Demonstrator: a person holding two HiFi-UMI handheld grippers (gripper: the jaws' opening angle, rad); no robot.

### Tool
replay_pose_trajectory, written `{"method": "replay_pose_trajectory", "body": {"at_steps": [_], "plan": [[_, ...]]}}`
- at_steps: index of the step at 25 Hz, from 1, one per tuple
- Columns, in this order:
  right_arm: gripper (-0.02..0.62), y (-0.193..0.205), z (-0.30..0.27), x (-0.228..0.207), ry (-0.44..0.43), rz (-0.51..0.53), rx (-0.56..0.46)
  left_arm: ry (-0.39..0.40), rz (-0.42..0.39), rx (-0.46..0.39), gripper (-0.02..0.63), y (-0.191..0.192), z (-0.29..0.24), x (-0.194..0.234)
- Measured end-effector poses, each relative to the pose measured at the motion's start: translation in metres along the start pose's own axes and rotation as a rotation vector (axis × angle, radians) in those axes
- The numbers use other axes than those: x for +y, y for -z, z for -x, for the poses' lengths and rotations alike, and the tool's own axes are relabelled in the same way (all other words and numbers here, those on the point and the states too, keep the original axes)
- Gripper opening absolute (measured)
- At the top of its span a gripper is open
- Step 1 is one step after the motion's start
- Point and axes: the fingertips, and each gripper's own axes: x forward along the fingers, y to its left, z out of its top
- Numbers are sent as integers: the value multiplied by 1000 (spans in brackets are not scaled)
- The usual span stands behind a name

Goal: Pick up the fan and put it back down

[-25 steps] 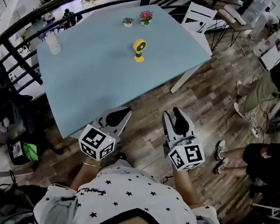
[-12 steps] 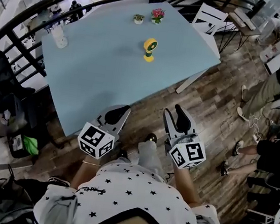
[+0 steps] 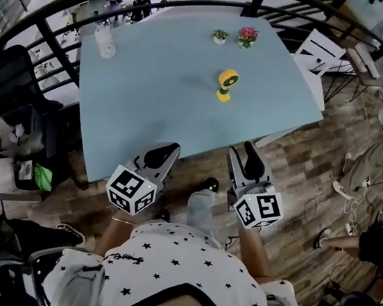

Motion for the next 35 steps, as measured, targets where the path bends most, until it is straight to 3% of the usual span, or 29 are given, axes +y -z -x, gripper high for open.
{"method": "replay_pose_trajectory", "body": {"at_steps": [13, 21, 29, 35], "plan": [[167, 26, -55, -99, -50, -45, 48, -86, -17, 14, 29, -14, -94, 23], [175, 41, -102, -141, -99, -65, 88, -183, -14, 33, 29, -23, -133, 47], [181, 58, -152, -160, -212, -18, 149, -334, 5, 16, 29, -31, -141, 63], [190, 76, -174, -170, -245, -6, 192, -425, 32, 7, 29, -29, -139, 71]]}}
